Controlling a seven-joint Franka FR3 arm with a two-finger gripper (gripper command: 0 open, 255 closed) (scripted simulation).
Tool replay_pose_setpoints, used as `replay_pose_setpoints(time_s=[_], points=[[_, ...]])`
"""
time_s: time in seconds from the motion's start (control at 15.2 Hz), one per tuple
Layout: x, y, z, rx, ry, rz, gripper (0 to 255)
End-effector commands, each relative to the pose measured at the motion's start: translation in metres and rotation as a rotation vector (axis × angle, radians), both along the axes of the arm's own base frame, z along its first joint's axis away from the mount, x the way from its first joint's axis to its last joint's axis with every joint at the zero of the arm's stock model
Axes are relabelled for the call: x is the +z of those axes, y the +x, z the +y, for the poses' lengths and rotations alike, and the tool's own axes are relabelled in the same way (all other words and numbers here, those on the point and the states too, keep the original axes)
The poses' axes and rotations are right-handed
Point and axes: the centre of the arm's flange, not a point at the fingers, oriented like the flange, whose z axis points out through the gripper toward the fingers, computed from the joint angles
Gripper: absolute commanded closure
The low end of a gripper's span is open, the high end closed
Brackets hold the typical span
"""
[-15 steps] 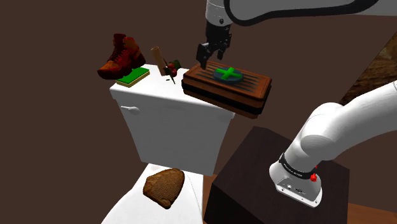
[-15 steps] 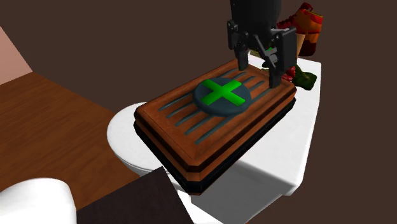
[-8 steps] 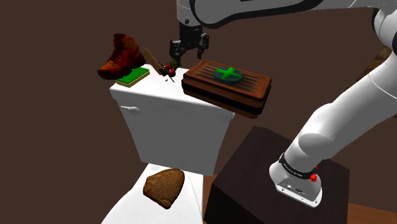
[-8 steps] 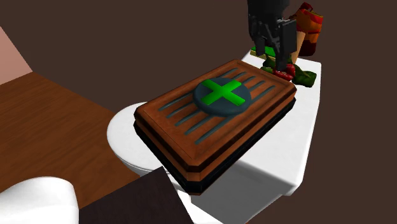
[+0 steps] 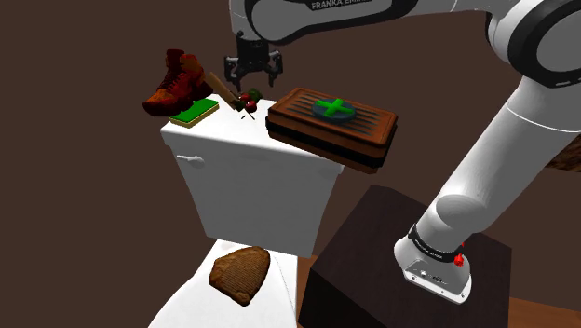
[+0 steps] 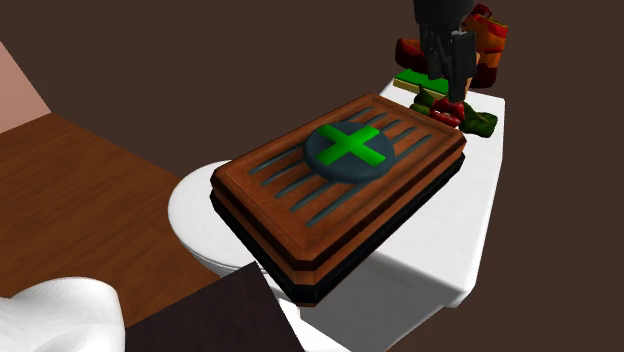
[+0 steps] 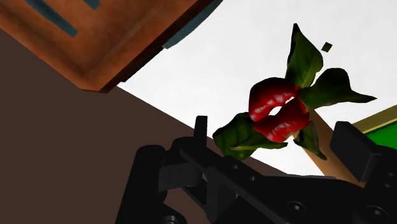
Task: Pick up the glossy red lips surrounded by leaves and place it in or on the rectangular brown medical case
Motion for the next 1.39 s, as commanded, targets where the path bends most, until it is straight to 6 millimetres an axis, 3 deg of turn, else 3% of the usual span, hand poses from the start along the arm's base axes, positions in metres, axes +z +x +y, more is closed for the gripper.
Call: replay_pose_setpoints(time_s=[0.0,0.2,0.73,0.79,1.32], points=[[-0.01,0.004,-0.003,-0.004,0.0,-0.001,0],[-0.027,0.008,-0.007,-0.004,0.0,-0.001,0],[-0.027,0.008,-0.007,-0.004,0.0,-0.001,0],[-0.027,0.008,-0.007,-0.004,0.0,-0.001,255],[-0.027,0.008,-0.007,-0.004,0.0,-0.001,255]])
